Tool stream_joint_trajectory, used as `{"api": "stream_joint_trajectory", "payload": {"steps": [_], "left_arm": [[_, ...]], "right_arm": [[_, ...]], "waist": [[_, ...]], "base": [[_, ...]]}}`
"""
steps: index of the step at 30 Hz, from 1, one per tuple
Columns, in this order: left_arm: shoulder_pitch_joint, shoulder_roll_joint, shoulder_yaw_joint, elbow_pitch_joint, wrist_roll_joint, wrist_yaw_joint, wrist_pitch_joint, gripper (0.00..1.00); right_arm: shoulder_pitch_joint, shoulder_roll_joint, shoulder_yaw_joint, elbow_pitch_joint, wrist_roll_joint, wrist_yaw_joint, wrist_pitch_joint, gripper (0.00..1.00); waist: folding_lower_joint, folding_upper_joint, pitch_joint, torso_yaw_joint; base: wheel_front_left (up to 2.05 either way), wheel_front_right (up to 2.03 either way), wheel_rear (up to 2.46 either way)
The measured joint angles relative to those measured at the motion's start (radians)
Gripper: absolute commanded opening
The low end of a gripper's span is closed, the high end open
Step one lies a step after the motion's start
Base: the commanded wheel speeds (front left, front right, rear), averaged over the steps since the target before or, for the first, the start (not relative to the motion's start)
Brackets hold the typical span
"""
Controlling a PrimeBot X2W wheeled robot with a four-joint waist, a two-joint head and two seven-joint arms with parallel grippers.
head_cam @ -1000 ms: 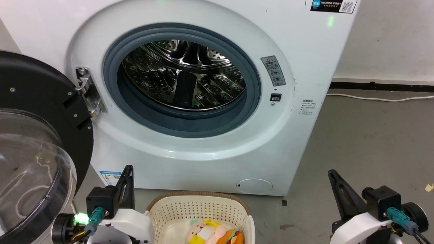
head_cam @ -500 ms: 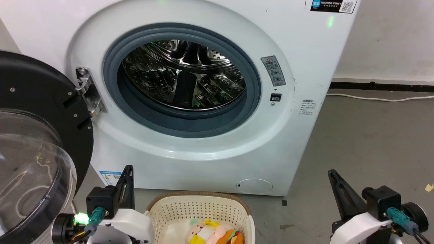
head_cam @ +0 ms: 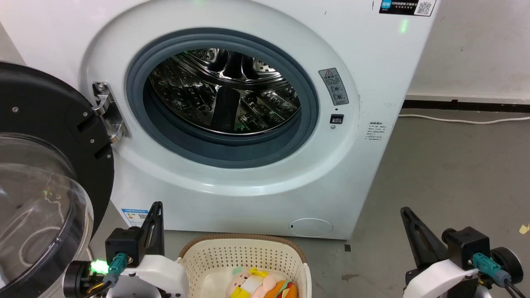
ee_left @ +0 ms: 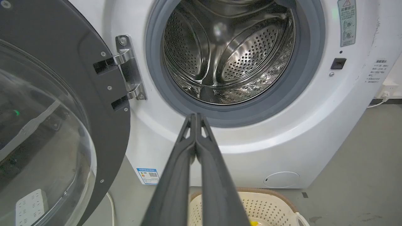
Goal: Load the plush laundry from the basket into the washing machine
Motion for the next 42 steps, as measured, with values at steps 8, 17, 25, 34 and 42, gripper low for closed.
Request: {"api": "stream_joint_trajectory", "payload": {"steps": [8, 17, 25, 34, 42], "left_arm": [[0.0, 0.0, 0.0, 0.0, 0.0, 0.0, 0.0, 0.0], [0.0, 0.0, 0.0, 0.0, 0.0, 0.0, 0.0, 0.0], [0.0, 0.0, 0.0, 0.0, 0.0, 0.0, 0.0, 0.0], [0.0, 0.0, -0.001, 0.0, 0.0, 0.001, 0.0, 1.0], [0.0, 0.0, -0.018, -0.002, -0.001, 0.003, -0.011, 1.0]], "right_arm": [[0.0, 0.0, 0.0, 0.0, 0.0, 0.0, 0.0, 0.0], [0.0, 0.0, 0.0, 0.0, 0.0, 0.0, 0.0, 0.0], [0.0, 0.0, 0.0, 0.0, 0.0, 0.0, 0.0, 0.0], [0.001, 0.0, 0.002, 0.0, 0.001, 0.0, 0.0, 1.0], [0.001, 0.0, 0.0, -0.008, 0.011, 0.0, -0.011, 1.0]], "waist": [[0.0, 0.0, 0.0, 0.0], [0.0, 0.0, 0.0, 0.0], [0.0, 0.0, 0.0, 0.0], [0.0, 0.0, 0.0, 0.0], [0.0, 0.0, 0.007, -0.004]], "base": [[0.0, 0.0, 0.0], [0.0, 0.0, 0.0], [0.0, 0.0, 0.0], [0.0, 0.0, 0.0], [0.0, 0.0, 0.0]]}}
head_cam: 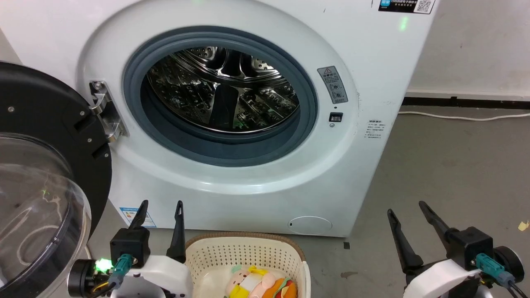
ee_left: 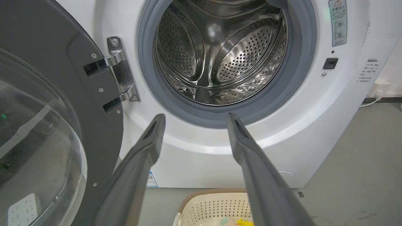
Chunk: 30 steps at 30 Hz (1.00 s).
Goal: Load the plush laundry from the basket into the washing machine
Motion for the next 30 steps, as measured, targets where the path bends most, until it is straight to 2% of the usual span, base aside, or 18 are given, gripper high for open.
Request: {"api": "stream_joint_trajectory", "payload": {"steps": [16, 30], "left_arm": [[-0.026, 0.001, -0.043, 0.012, 0.0, 0.007, -0.035, 1.0], [-0.108, 0.015, -0.087, 0.145, 0.0, -0.003, -0.052, 1.0]], "right_arm": [[-0.002, 0.0, 0.0, -0.02, 0.019, 0.0, -0.035, 1.0], [-0.051, 0.0, 0.008, -0.053, 0.053, 0.0, -0.061, 1.0]], "waist": [[0.0, 0.0, 0.075, -0.033], [0.0001, 0.0, 0.194, -0.093]], "base": [[0.0, 0.0, 0.0], [0.0, 0.0, 0.0]]}}
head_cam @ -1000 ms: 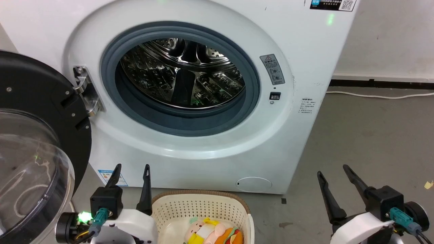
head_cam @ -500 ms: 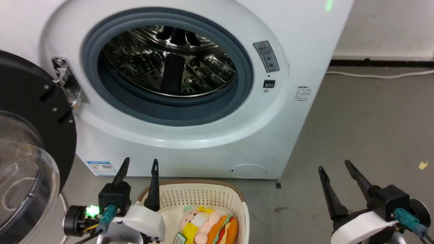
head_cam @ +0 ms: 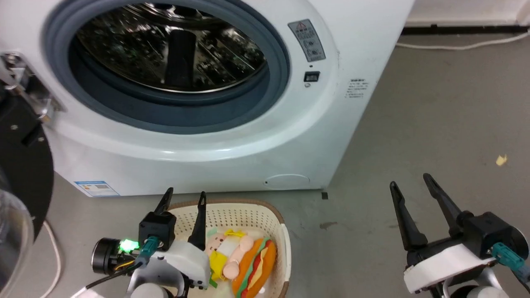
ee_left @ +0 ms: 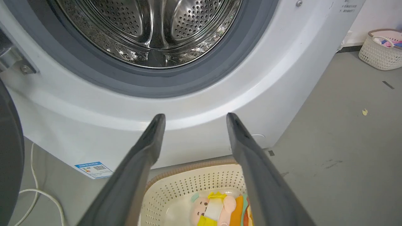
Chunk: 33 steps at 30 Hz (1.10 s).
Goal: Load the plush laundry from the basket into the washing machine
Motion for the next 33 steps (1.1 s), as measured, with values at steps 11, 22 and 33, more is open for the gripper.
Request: {"api": "stream_joint_trajectory", "payload": {"steps": [11, 22, 33], "left_arm": [[-0.088, 0.021, -0.026, 0.123, -0.001, -0.016, 0.02, 1.0], [-0.169, 0.067, -0.053, 0.282, -0.011, -0.026, 0.072, 1.0], [-0.249, 0.097, -0.106, 0.446, -0.011, -0.048, 0.139, 1.0]], "right_arm": [[-0.036, 0.0, 0.014, -0.013, 0.037, 0.0, -0.023, 1.0], [-0.074, 0.0, 0.02, -0.028, 0.081, 0.0, -0.049, 1.0], [-0.099, 0.0, 0.023, -0.042, 0.122, 0.0, -0.071, 1.0]], "waist": [[0.0, 0.0, 0.102, -0.057], [0.0, 0.0, 0.206, -0.123], [0.0, 0.0, 0.303, -0.173]], "base": [[0.0, 0.0, 0.0], [0.0, 0.0, 0.0], [0.0, 0.0, 0.0]]}}
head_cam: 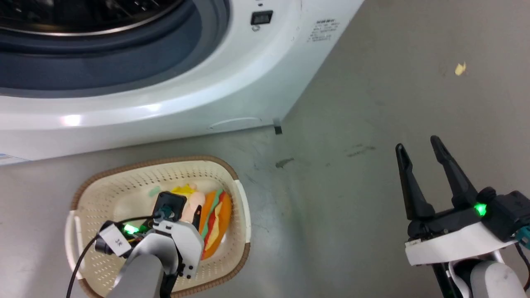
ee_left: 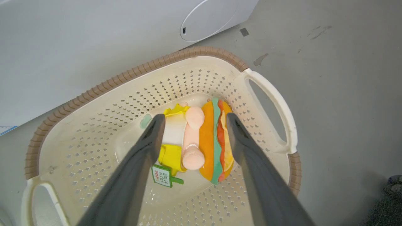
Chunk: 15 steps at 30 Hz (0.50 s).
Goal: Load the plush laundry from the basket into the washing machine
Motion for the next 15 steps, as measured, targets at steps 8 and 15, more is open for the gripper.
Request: {"api": "stream_joint_trajectory", "payload": {"steps": [8, 15], "left_arm": [[-0.081, 0.021, -0.018, 0.113, -0.016, 0.0, 0.021, 1.0], [-0.149, 0.044, -0.038, 0.212, -0.025, 0.011, 0.045, 1.0]], "right_arm": [[-0.017, 0.0, -0.002, -0.014, 0.021, 0.0, -0.016, 1.0], [-0.023, 0.0, -0.006, -0.022, 0.046, 0.0, -0.029, 1.0]], "waist": [[-0.0001, 0.0, 0.069, -0.027], [0.0, 0.0, 0.13, -0.049]], "base": [[0.0, 0.0, 0.0], [0.0, 0.0, 0.0]]}}
